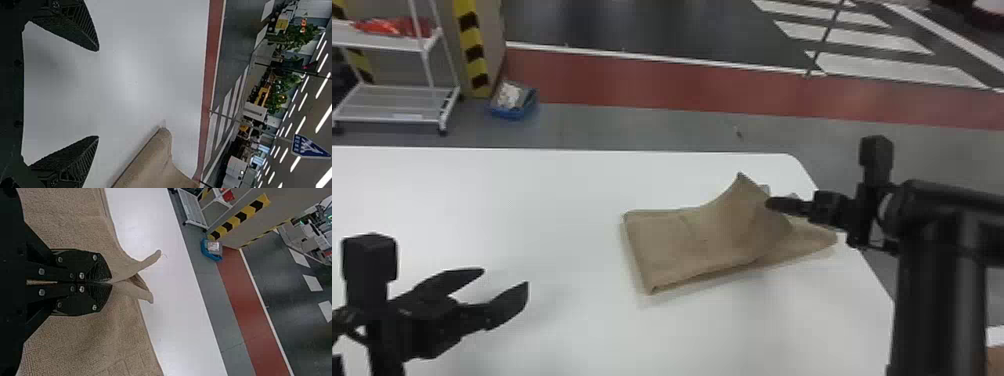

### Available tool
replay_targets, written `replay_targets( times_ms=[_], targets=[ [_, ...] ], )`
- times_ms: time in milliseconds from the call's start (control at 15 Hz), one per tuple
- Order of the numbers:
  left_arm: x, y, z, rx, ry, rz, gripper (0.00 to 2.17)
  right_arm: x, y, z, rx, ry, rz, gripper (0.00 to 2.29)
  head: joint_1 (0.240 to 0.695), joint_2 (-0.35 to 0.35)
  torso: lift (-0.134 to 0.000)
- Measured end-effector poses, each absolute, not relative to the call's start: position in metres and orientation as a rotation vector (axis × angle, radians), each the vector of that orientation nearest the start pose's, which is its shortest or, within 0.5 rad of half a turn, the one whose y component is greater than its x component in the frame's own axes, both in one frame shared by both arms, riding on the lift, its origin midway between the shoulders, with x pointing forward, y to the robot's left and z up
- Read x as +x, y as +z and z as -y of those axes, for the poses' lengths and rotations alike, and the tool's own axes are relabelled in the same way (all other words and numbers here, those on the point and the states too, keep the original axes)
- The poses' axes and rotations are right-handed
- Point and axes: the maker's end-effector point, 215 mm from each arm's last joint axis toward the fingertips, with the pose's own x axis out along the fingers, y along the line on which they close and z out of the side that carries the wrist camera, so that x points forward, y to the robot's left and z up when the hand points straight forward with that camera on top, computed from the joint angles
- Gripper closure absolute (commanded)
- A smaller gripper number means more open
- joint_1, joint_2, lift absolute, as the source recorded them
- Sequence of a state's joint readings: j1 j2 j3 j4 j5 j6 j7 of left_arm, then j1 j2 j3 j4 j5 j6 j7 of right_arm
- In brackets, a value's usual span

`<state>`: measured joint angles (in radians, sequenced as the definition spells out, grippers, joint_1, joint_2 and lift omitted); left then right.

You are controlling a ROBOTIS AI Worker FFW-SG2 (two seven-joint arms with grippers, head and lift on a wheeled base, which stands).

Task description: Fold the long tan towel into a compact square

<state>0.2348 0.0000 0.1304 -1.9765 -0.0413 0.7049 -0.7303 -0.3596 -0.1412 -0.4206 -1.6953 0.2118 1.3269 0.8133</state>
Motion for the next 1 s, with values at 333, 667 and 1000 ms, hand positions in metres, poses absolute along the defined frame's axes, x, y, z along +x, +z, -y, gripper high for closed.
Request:
replay_targets(
  times_ms=[333, 667, 1000],
  targets=[
    [0.455, -0.429, -0.162, -0.164, -0.562, -0.506, 0.09, 0.556, -0.366, 0.411, 0.414, 0.121, -0.718, 1.15, 0.695, -0.264, -0.124],
    [0.453, -0.431, -0.163, -0.166, -0.559, -0.511, 0.09, 0.562, -0.383, 0.401, 0.405, 0.145, -0.735, 1.15, 0.695, -0.256, -0.124],
    [0.452, -0.433, -0.165, -0.168, -0.556, -0.515, 0.09, 0.55, -0.344, 0.43, 0.484, 0.101, -0.691, 1.15, 0.695, -0.28, -0.124]
  ],
)
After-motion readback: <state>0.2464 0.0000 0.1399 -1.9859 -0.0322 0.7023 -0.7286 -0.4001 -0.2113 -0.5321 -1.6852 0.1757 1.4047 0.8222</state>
